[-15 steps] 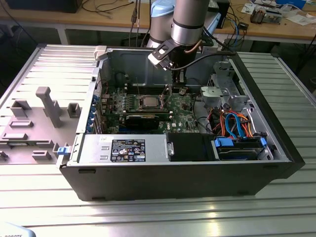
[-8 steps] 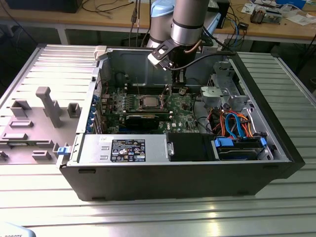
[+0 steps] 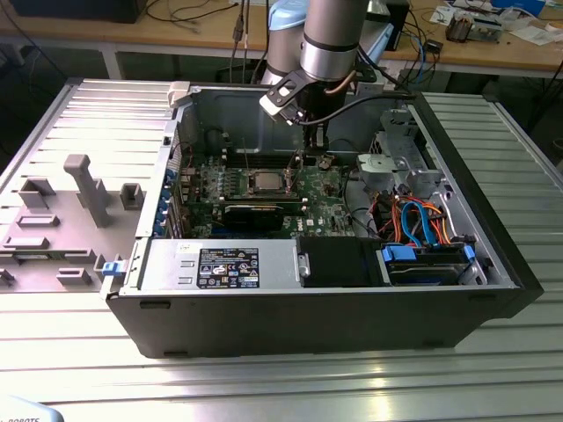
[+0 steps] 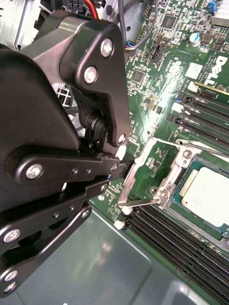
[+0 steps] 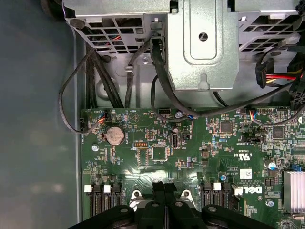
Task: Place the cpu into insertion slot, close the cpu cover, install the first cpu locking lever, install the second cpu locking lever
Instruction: 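Close the cpu cover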
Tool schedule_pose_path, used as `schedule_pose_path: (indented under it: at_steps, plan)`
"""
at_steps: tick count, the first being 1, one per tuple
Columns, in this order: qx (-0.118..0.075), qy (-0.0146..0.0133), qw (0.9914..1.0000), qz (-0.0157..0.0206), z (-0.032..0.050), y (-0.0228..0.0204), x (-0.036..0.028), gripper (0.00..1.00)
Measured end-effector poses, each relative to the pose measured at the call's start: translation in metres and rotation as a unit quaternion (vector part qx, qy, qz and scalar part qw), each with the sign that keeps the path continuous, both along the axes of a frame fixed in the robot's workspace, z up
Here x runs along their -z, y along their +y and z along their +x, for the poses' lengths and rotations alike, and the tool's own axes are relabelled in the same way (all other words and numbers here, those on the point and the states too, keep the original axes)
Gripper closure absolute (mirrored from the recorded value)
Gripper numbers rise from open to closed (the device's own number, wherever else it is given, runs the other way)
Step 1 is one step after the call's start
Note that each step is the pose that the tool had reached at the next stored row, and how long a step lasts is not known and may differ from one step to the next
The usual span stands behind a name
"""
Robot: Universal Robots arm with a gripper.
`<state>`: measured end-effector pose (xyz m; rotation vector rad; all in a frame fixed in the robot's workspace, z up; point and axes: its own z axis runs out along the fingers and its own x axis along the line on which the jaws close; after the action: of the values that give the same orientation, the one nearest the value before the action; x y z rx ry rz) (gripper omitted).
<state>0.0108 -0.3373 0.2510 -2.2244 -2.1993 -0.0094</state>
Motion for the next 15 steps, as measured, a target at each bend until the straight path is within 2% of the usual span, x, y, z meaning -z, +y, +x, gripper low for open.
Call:
schedule_pose_path:
  at_steps: [15]
  plan:
    - [0.0, 0.0, 1.0, 0.0, -0.003, 0.0, 0.0, 0.89]
